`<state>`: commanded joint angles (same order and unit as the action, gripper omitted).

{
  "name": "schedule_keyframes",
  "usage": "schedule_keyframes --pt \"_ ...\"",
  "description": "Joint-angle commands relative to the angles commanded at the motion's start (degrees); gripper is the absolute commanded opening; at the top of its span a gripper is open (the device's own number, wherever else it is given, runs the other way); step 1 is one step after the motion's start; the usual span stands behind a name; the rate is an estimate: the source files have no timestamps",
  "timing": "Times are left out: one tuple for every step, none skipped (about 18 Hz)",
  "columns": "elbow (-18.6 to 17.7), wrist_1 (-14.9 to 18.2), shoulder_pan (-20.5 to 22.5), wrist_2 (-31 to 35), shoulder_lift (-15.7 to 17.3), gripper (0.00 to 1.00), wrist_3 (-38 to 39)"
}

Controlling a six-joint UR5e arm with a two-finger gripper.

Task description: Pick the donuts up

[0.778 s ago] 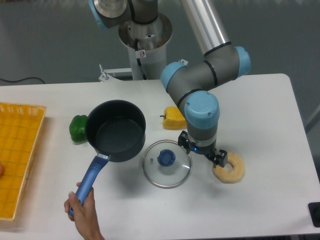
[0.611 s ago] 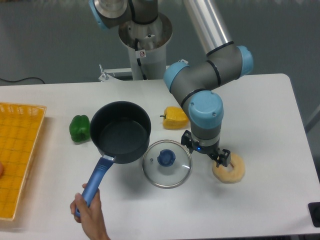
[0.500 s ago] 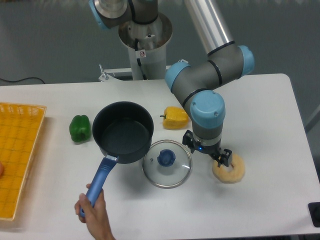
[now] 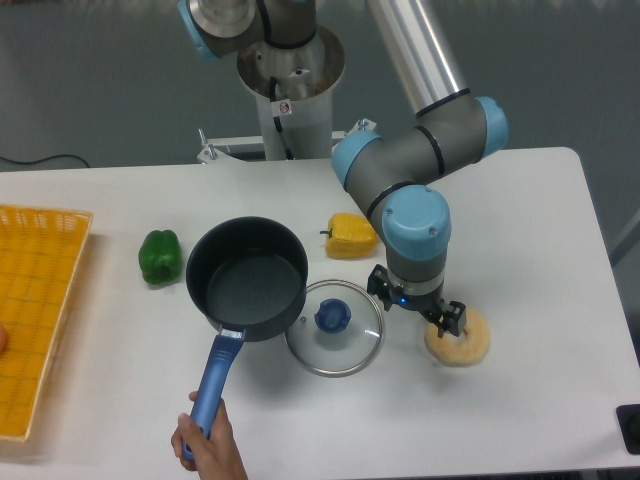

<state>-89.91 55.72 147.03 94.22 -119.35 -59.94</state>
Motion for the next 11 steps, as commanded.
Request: schedule_keyframes --pt "0.2 -0.2 0.2 0.0 -0.7 1.00 0.0" --pt "0.4 -0.5 0.4 0.0 -1.5 1.00 0.0" --pt "0.5 -0.8 0.6 0.0 -1.8 1.00 -0.1" --pt "0.7 -0.9 1.0 -0.1 -1.9 1.00 -0.4" --pt "0.9 -1.1 1.6 -0.3 -2.1 1.00 -1.5" --pt "1.1 -1.3 2.2 -0.8 -2.8 1.00 -2.5" --pt "1.1 -1.6 2.2 -0.7 -3.2 1.00 -2.5" --pt "1.2 -1.6 2.6 -0.5 -3.3 1.00 -2.3" --pt "1.1 -1.5 3.9 -0.5 -3.3 1.00 -2.0" --pt "1.1 -1.5 4.8 -0.5 -3.3 1.00 -1.3" --pt "0.9 -1.5 6.0 -0.5 -3.4 1.00 -0.7"
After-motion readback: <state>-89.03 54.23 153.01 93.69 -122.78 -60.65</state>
